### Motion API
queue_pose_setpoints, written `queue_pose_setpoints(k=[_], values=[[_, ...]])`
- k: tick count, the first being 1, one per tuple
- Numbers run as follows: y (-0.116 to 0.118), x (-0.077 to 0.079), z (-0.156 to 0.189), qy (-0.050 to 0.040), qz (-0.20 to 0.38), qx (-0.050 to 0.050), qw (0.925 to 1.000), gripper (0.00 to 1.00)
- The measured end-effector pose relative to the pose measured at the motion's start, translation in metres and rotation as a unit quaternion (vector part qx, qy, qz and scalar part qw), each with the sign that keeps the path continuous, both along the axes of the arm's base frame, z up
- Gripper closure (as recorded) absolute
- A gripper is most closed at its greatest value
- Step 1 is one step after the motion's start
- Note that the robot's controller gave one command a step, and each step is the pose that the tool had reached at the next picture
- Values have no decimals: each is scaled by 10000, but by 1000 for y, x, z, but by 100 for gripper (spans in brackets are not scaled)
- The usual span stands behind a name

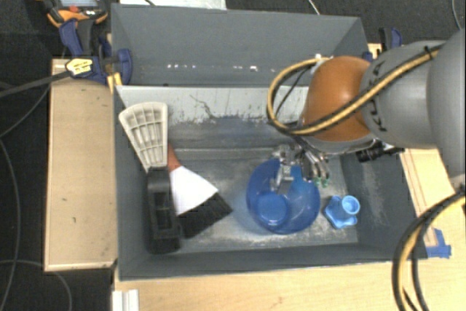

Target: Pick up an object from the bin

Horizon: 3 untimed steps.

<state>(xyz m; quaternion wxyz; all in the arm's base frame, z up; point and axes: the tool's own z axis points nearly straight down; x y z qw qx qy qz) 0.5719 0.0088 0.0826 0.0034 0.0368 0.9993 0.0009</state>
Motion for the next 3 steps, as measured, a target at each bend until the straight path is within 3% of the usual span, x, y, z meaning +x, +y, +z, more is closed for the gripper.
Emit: queue_pose_setpoints(k=[1, 2, 3], values=[[0, 0, 0, 0, 4, 0, 10000, 100], [1, 23, 93, -61, 42, 3, 10000, 100], [-4, 5, 151, -33, 71, -1, 10000, 100]])
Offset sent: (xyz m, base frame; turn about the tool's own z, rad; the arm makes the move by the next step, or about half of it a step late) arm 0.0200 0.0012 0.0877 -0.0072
